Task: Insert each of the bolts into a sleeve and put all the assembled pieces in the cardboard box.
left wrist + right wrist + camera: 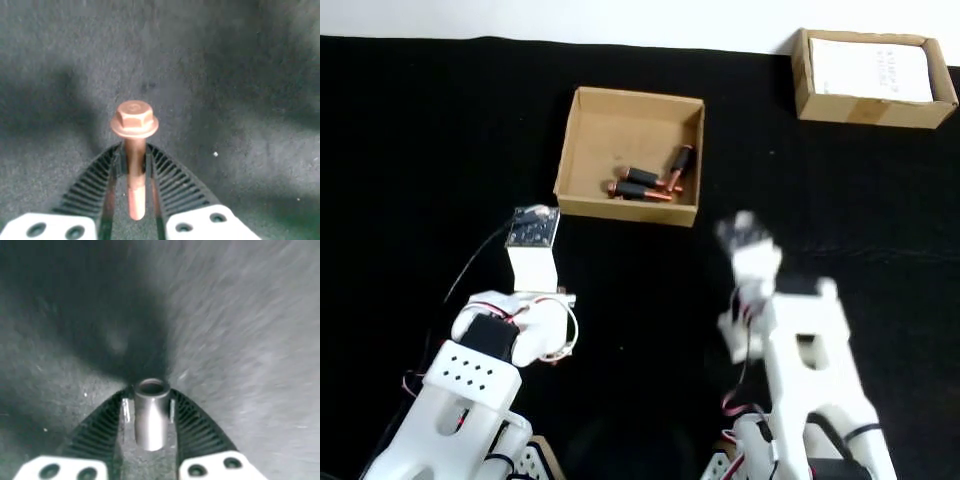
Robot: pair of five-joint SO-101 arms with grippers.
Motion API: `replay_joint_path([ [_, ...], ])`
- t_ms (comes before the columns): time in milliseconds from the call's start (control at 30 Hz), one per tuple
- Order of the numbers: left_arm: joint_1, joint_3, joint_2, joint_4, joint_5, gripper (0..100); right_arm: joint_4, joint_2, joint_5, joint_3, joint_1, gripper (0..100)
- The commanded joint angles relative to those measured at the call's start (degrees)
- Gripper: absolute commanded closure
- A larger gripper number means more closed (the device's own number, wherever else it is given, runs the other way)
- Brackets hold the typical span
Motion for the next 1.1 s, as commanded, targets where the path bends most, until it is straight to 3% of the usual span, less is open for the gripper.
replay_joint_path([
  [0, -0.84, -7.60, -0.84, 3.25, 0.00, 99, 7.69, -0.92, 0.26, -16.22, -0.40, 99.1],
  [167, -0.57, -18.42, -0.84, 12.48, 0.00, 99, 23.08, -1.01, 0.18, -35.91, -0.40, 99.1],
  [333, -0.57, -25.36, -0.75, 16.62, 0.00, 99, 36.70, -4.18, 0.09, -48.13, -0.40, 99.1],
  [500, -0.40, -35.03, 1.89, 20.48, -0.26, 99, 36.26, -21.76, 0.44, -46.46, -1.63, 99.1],
  [633, -0.40, -48.31, 14.20, 26.90, -0.35, 99, 36.18, -35.30, 0.18, -37.49, -5.93, 99.1],
  [833, -0.40, -72.92, 31.34, 37.71, 0.00, 99, 24.22, -55.96, 0.18, -16.40, -6.11, 99.1],
  [1067, 7.96, -85.23, 34.95, 37.98, 0.35, 99, -1.36, -75.91, 0.09, 14.46, -6.73, 99.1],
])
